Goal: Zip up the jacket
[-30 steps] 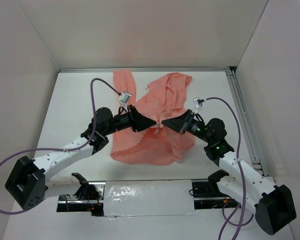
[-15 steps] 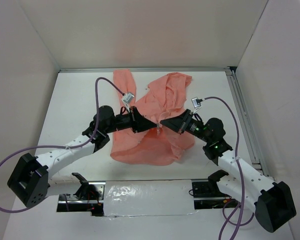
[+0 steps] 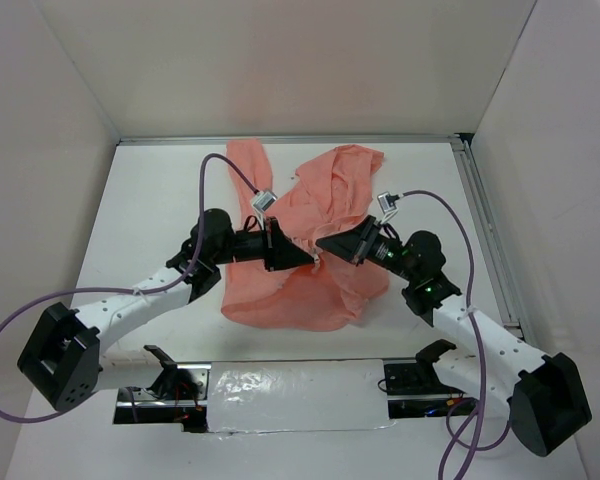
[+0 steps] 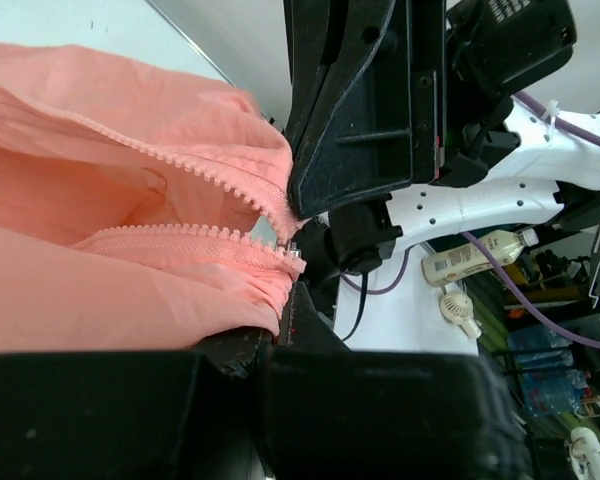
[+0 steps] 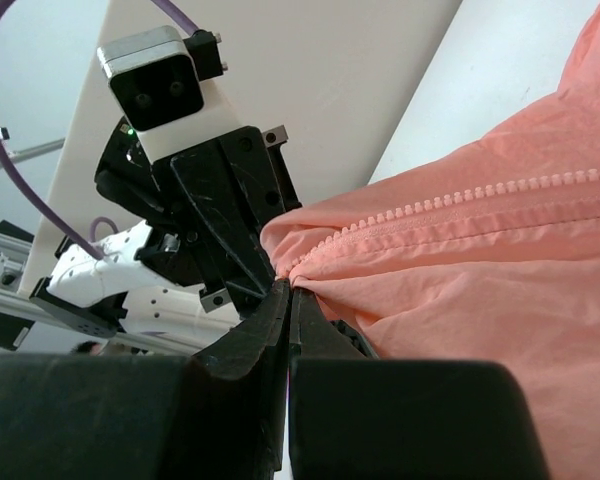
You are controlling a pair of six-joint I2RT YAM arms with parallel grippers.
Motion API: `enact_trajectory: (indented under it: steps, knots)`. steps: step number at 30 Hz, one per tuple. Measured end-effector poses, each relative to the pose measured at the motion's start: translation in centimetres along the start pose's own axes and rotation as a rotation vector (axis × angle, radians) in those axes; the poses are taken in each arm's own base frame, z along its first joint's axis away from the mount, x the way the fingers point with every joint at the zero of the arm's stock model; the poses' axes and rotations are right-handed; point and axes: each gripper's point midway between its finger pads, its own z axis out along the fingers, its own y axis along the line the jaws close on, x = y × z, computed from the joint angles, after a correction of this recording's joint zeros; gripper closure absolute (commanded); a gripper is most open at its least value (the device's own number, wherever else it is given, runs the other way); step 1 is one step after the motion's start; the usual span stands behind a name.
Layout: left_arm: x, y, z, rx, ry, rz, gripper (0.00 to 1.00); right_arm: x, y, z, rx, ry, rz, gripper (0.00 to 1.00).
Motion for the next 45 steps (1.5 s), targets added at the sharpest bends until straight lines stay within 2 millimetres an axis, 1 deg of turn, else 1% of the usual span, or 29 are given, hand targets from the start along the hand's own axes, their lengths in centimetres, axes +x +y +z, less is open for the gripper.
enact_trajectory:
  steps: [3,7,12,14,15,16,19,22,24,25,29,32,36,39,42,45]
  knots:
    - [0.5,0.0,0.1,-0.01,0.023,0.001,1.0,0.1,0.0,0.2,0.002,0.017,0.0,1.0]
    - [1.0,0.1,-0.4,-0.037,0.025,-0.001,1.0,0.6,-0.5,0.3,0.017,0.053,0.009,1.0]
    - [0.9,0.2,-0.8,-0.082,0.01,-0.004,1.0,0.6,-0.5,0.3,0.058,0.088,-0.015,0.99]
    - [1.0,0.4,-0.8,-0.101,0.013,-0.015,1.0,0.8,-0.7,-0.1,0.083,0.094,-0.023,0.91]
    - [1.1,0.6,-0.8,-0.112,0.016,-0.024,1.0,0.9,-1.0,-0.3,0.102,0.096,-0.03,0.89]
    - [1.2,0.8,-0.8,-0.125,0.021,-0.035,1.0,1.0,-1.3,-0.5,0.126,0.098,-0.035,0.81]
    - [1.8,1.3,-0.9,-0.155,0.056,-0.075,1.0,0.7,-2.0,-1.0,0.196,0.082,-0.054,0.62]
    - [2.6,2.0,-0.8,-0.186,0.098,-0.131,1.0,0.2,-2.2,-1.4,0.253,0.067,-0.089,0.52]
    - [3.1,2.4,-0.9,-0.207,0.119,-0.167,1.0,0.3,-2.3,-1.6,0.276,0.074,-0.108,0.48]
    - [3.4,2.5,-0.9,-0.216,0.128,-0.181,1.0,0.4,-2.4,-1.7,0.291,0.083,-0.116,0.43]
    - [3.5,2.9,-1.0,-0.262,0.143,-0.242,1.0,1.1,-3.2,-2.2,0.375,0.118,-0.169,0.41]
    - [2.7,2.9,-1.0,-0.294,0.137,-0.273,1.0,1.8,-3.4,-2.6,0.435,0.148,-0.238,0.39]
    - [1.7,3.0,-0.9,-0.33,0.133,-0.312,1.0,3.9,-3.4,-3.4,0.489,0.211,-0.357,0.39]
    - [1.6,3.3,-1.0,-0.359,0.137,-0.342,1.0,5.3,-3.6,-4.2,0.52,0.249,-0.431,0.39]
    - [2.0,3.7,-1.3,-0.382,0.145,-0.375,1.0,6.6,-4.0,-4.2,0.543,0.279,-0.479,0.4]
    - [2.3,3.9,-1.5,-0.4,0.153,-0.392,1.0,7.8,-5.0,-3.6,0.579,0.305,-0.508,0.41]
